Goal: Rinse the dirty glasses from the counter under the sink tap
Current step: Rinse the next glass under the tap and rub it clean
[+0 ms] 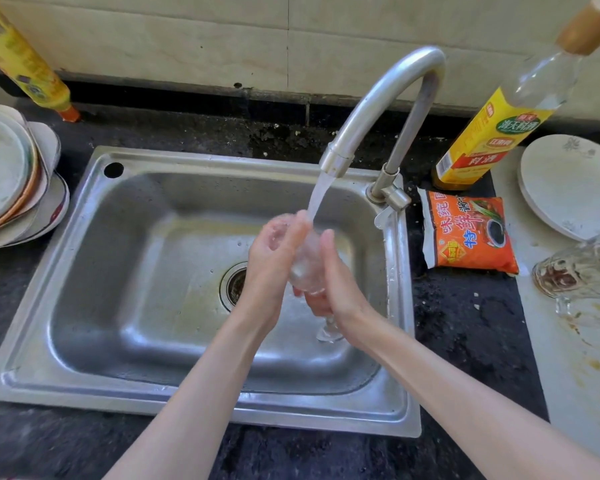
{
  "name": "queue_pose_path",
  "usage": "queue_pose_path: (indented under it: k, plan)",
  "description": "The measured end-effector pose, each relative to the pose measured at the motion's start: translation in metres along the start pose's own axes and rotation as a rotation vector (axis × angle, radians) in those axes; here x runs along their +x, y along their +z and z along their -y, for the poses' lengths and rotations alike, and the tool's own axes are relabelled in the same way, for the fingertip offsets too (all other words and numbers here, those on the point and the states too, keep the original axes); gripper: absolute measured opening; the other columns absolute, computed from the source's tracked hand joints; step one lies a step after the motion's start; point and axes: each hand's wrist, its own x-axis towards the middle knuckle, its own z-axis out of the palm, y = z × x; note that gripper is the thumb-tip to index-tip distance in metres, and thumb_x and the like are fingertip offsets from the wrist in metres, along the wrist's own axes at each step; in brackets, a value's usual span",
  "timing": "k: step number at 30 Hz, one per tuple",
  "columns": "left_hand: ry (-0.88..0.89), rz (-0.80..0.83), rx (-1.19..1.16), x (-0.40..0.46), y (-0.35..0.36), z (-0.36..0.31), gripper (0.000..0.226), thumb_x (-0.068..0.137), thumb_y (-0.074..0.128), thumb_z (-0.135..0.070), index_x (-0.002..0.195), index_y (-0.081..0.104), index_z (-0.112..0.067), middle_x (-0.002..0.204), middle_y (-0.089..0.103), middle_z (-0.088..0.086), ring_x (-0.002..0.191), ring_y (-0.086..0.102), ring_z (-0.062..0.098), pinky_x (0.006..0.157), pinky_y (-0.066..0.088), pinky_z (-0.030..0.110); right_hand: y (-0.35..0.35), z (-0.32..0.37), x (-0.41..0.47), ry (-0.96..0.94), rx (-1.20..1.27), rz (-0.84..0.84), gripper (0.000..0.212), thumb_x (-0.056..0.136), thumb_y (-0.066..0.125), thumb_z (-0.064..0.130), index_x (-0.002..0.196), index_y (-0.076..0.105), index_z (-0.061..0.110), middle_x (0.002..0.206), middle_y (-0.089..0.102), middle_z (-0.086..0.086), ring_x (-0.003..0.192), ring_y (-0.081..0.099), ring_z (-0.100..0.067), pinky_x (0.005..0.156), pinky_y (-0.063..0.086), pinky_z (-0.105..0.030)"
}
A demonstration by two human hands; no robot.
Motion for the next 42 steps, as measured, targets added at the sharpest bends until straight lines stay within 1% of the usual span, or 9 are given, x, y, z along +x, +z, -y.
queue_pose_path:
  k: [3, 8, 12, 14, 18, 24, 27, 36, 42]
  plan:
    - [0.03, -0.074, -0.029, 0.005, 0.01, -0.006, 0.013, 0.085, 0.064, -0.03, 0.08, 0.065, -0.018, 0.076, 0.066, 0.001, 0.074, 0.062, 0.019, 0.07, 0.051, 0.038, -0.003, 0.005, -0.001, 0.148, 0.035, 0.02, 0.079, 0.09, -0.001, 0.066, 0.082, 0.06, 0.016, 0.043, 0.04, -0.001, 0.032, 0.026, -0.006, 0.036, 0.014, -0.012]
    - [-0.019, -0.249, -0.035, 0.012, 0.01, -0.002, 0.017, 0.085, 0.063, -0.026, 0.072, 0.065, -0.015, 0.07, 0.062, 0.004, 0.067, 0.057, 0.023, 0.061, 0.046, 0.034, 0.0, 0.004, -0.002, 0.026, -0.088, -0.015, 0.054, 0.098, 0.017, 0.054, 0.088, 0.058, 0.02, 0.057, 0.046, 0.005, 0.046, 0.033, -0.009, 0.045, 0.026, -0.022]
    - [-0.048, -0.298, -0.09, 0.013, 0.007, -0.002, 0.02, 0.086, 0.062, -0.021, 0.067, 0.06, -0.014, 0.065, 0.06, 0.003, 0.062, 0.055, 0.023, 0.056, 0.044, 0.031, 0.006, -0.009, 0.001, 0.003, -0.214, -0.094, 0.043, 0.097, 0.026, 0.053, 0.118, 0.049, 0.023, 0.082, 0.053, 0.009, 0.057, 0.046, 0.002, 0.061, 0.041, -0.023]
    - [-0.039, -0.25, -0.095, 0.011, 0.008, -0.006, 0.018, 0.086, 0.06, -0.019, 0.069, 0.065, -0.014, 0.073, 0.062, 0.007, 0.066, 0.056, 0.024, 0.055, 0.045, 0.031, 0.005, -0.005, 0.001, 0.099, -0.101, -0.103, 0.055, 0.097, 0.012, 0.055, 0.092, 0.058, 0.025, 0.059, 0.049, 0.0, 0.036, 0.036, -0.002, 0.039, 0.029, -0.017]
    - [-0.008, -0.171, -0.065, 0.009, 0.01, -0.013, 0.027, 0.084, 0.058, -0.01, 0.061, 0.07, -0.017, 0.072, 0.063, 0.008, 0.074, 0.058, 0.022, 0.073, 0.047, 0.037, -0.002, 0.004, 0.001, 0.235, -0.005, -0.04, 0.069, 0.094, 0.002, 0.06, 0.058, 0.043, 0.018, 0.04, 0.03, 0.003, 0.031, 0.019, -0.006, 0.036, 0.013, -0.012]
    - [-0.04, -0.24, 0.024, 0.014, 0.002, -0.007, 0.027, 0.095, 0.047, -0.024, 0.08, 0.068, -0.016, 0.079, 0.069, 0.0, 0.078, 0.061, 0.019, 0.072, 0.047, 0.032, -0.002, -0.002, -0.005, 0.078, -0.002, -0.036, 0.036, 0.095, 0.04, 0.051, 0.111, 0.047, 0.02, 0.078, 0.046, 0.001, 0.054, 0.036, -0.009, 0.045, 0.027, -0.019]
    - [0.095, -0.052, 0.187, 0.005, -0.01, -0.007, 0.023, 0.098, 0.044, -0.025, 0.091, 0.066, -0.022, 0.091, 0.069, 0.001, 0.084, 0.062, 0.013, 0.075, 0.049, 0.027, -0.009, 0.001, -0.004, 0.046, 0.125, 0.009, 0.032, 0.095, 0.045, 0.045, 0.108, 0.051, 0.016, 0.088, 0.051, -0.005, 0.051, 0.037, -0.008, 0.042, 0.026, -0.018]
    - [0.303, 0.613, 0.87, -0.005, -0.033, -0.049, 0.01, 0.085, 0.062, -0.002, 0.087, 0.069, -0.009, 0.093, 0.069, -0.005, 0.085, 0.061, 0.012, 0.075, 0.047, 0.018, -0.041, 0.003, 0.016, -0.042, -0.051, 0.217, 0.101, 0.085, 0.008, 0.074, 0.088, 0.056, -0.014, 0.043, 0.046, 0.002, 0.037, 0.021, -0.012, 0.039, 0.008, -0.025]
    - [0.242, 0.299, 0.828, -0.008, -0.025, -0.043, 0.018, 0.075, 0.074, -0.012, 0.064, 0.06, -0.015, 0.051, 0.061, -0.008, 0.046, 0.055, 0.007, 0.051, 0.039, 0.015, -0.035, 0.007, 0.011, -0.092, -0.141, 0.182, 0.068, 0.08, 0.045, 0.065, 0.124, 0.051, 0.014, 0.073, 0.048, 0.007, 0.046, 0.04, 0.001, 0.043, 0.027, -0.015]
